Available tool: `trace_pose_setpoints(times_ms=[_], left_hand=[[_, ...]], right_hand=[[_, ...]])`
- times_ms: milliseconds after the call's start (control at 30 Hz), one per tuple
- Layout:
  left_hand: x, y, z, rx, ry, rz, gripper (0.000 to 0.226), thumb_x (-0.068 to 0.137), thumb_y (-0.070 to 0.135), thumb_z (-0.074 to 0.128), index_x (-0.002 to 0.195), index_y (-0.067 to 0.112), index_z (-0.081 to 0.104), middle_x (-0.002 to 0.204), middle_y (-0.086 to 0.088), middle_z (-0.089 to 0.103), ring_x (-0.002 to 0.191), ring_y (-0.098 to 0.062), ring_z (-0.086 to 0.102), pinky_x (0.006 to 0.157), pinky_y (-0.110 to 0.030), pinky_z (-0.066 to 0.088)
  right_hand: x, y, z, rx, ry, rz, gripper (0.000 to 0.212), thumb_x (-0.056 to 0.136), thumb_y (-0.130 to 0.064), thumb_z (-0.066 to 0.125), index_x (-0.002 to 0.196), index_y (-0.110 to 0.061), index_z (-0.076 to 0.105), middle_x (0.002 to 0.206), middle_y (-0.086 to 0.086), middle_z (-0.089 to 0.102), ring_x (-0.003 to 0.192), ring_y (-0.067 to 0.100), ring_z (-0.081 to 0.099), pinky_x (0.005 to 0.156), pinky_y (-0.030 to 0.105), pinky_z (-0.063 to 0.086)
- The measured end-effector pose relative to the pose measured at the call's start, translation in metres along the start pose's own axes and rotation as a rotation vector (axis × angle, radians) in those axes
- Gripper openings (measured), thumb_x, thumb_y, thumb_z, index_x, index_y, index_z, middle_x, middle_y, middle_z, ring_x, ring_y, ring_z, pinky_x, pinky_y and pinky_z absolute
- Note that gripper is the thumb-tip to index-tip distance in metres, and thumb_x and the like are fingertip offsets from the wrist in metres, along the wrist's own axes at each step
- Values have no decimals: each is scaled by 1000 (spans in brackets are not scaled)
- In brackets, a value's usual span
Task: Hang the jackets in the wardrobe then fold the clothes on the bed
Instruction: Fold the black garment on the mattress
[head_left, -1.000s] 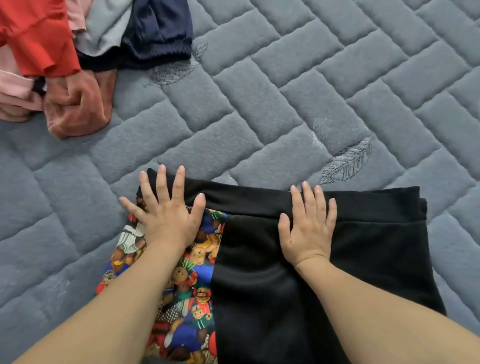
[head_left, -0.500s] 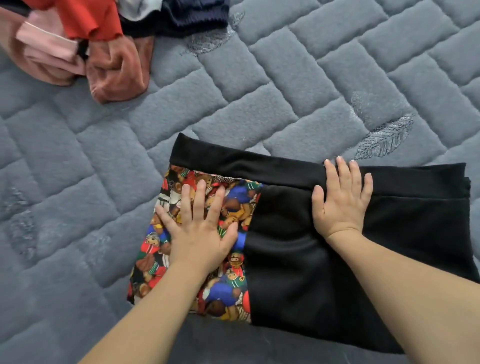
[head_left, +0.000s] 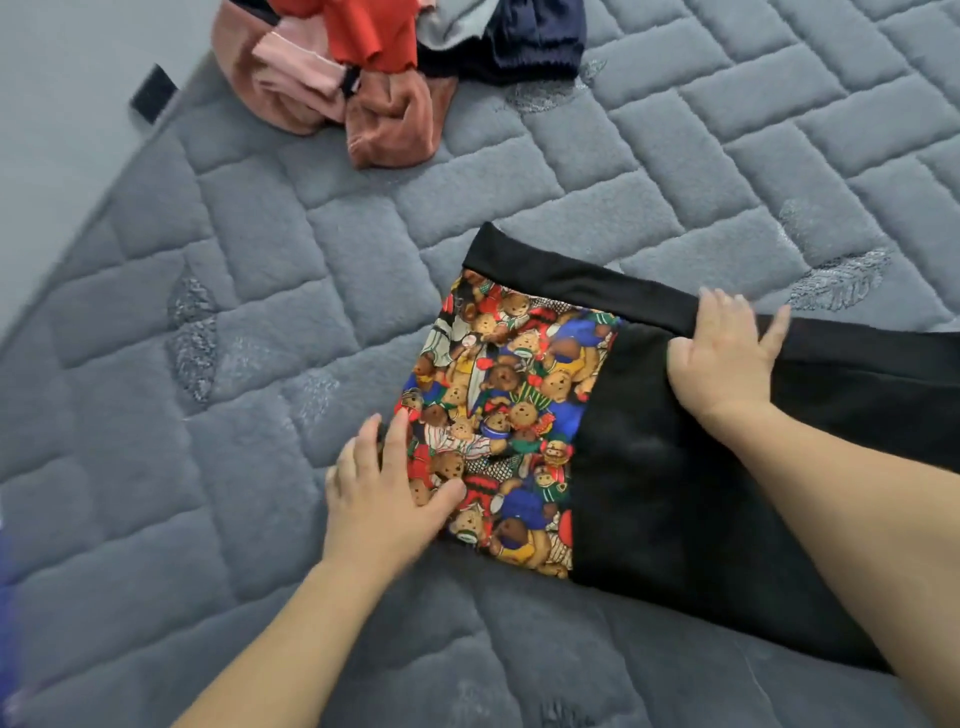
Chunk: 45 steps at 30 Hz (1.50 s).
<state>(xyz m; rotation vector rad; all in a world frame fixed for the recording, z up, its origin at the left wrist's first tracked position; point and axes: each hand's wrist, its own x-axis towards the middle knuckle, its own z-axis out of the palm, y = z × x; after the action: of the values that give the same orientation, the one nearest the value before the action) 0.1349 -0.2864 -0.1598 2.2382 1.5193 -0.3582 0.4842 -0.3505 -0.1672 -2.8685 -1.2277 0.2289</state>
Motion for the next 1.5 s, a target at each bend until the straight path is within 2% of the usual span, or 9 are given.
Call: trace_pose_setpoints(times_ms=[133,233,333,500,700,933,1233,1367,1500], left_hand=[[19,14,-25,-617,30,-282,59,76,44,71,125,24,44,122,-3,54,110,-26,52,99,-40,43],[19,23,-28,-1044,-190,-482,50,78,35,77,113,11,52,103,-3,69,92,-26,68,85,-41,56],[5,23,-25,-1359,-445,-519,29,85,22,73,108,5,66,89,-11,76,75,-24,74,64,-33,61],[-29,-21,-44,-1294,-511,-459,16,90,16,69,102,6,69,89,-12,76,82,-27,74,72,-35,61],[-63,-133,-172,-1265,-220,-498,17,88,11,68,102,2,68,85,-17,75,61,-23,71,54,-29,58],[-152,-180,-399,-1237,69,-258,36,83,17,73,117,9,65,103,-18,73,97,-35,71,94,-49,53],[-275,-68,-480,-904,-78,-74,47,62,10,75,107,14,65,96,-16,70,85,-34,67,79,-43,54],[-282,14,-399,-690,-183,-103,20,58,13,69,64,32,66,75,-7,65,66,-24,63,66,-38,55],[-259,101,-254,-523,-347,-80,26,66,16,64,91,23,64,89,-5,64,70,-20,61,62,-33,53]], right_hand=[[26,-107,-20,239,-144,-266,76,81,-54,36,145,-13,36,136,13,53,125,33,47,109,47,29],[47,-162,-29,167,-337,-147,100,72,-86,38,144,-16,36,138,13,50,127,36,46,103,49,34],[46,-183,-31,-12,-441,-170,83,70,-80,50,126,-20,53,121,8,61,112,34,55,94,45,41],[-9,-211,-29,241,-480,-170,35,78,-48,52,101,-23,58,95,1,65,87,25,58,84,41,45],[-52,-336,-116,883,-532,-86,22,68,-25,59,88,-16,62,81,6,66,75,25,64,70,35,54],[-93,-445,-324,1449,-575,-87,42,56,-4,48,97,-6,53,85,13,62,76,33,65,80,55,56],[-155,-333,-459,1908,-732,-15,35,57,8,30,81,0,53,86,12,62,78,32,63,74,36,57],[-166,-226,-398,2091,-722,157,56,52,6,25,101,0,51,114,15,54,106,37,54,113,43,34],[-166,-96,-299,2200,-678,339,57,52,3,22,99,-2,54,106,15,58,104,35,55,107,41,40]])
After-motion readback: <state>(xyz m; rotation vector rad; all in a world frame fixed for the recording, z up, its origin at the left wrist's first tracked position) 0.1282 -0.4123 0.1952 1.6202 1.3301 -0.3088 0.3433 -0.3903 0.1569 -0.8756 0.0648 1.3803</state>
